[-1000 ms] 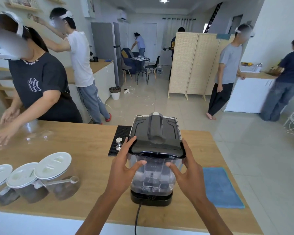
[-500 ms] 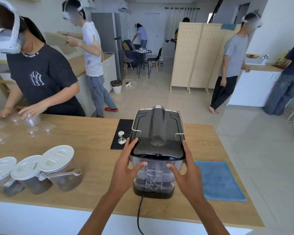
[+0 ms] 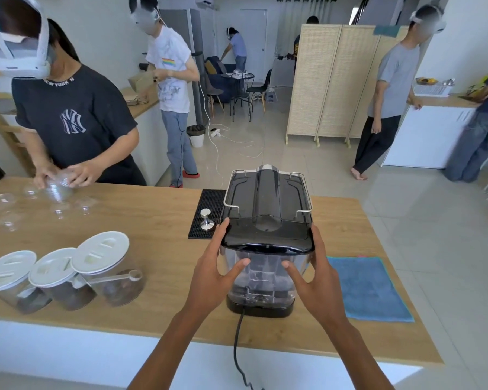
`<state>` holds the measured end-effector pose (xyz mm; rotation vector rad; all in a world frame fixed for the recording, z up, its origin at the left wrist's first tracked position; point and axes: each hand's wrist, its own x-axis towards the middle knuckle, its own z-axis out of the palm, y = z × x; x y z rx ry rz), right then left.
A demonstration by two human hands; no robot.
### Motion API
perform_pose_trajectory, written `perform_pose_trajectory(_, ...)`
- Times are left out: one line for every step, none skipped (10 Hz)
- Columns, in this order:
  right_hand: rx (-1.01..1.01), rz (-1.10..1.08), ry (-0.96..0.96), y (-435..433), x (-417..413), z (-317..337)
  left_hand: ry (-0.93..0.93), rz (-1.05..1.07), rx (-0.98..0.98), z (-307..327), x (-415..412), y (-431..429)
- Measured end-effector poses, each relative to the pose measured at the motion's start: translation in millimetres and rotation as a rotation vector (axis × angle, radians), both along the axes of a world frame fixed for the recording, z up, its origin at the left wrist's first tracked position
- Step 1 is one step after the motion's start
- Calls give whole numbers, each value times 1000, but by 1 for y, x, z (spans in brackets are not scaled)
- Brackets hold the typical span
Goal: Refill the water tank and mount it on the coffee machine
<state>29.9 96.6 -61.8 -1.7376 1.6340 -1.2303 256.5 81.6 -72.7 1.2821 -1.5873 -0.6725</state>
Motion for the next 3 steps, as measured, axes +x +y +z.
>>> perform_pose_trajectory(25, -12, 46, -1, -4, -9, -5, -21, 35, -6, 2, 0)
perform_pose_trajectory(40, 10, 106, 0, -11, -30, -50, -2, 125, -32, 13, 4)
perform_pose_trajectory(54, -10, 137, 1, -18, -58, -164, 4, 142, -68, 23, 14)
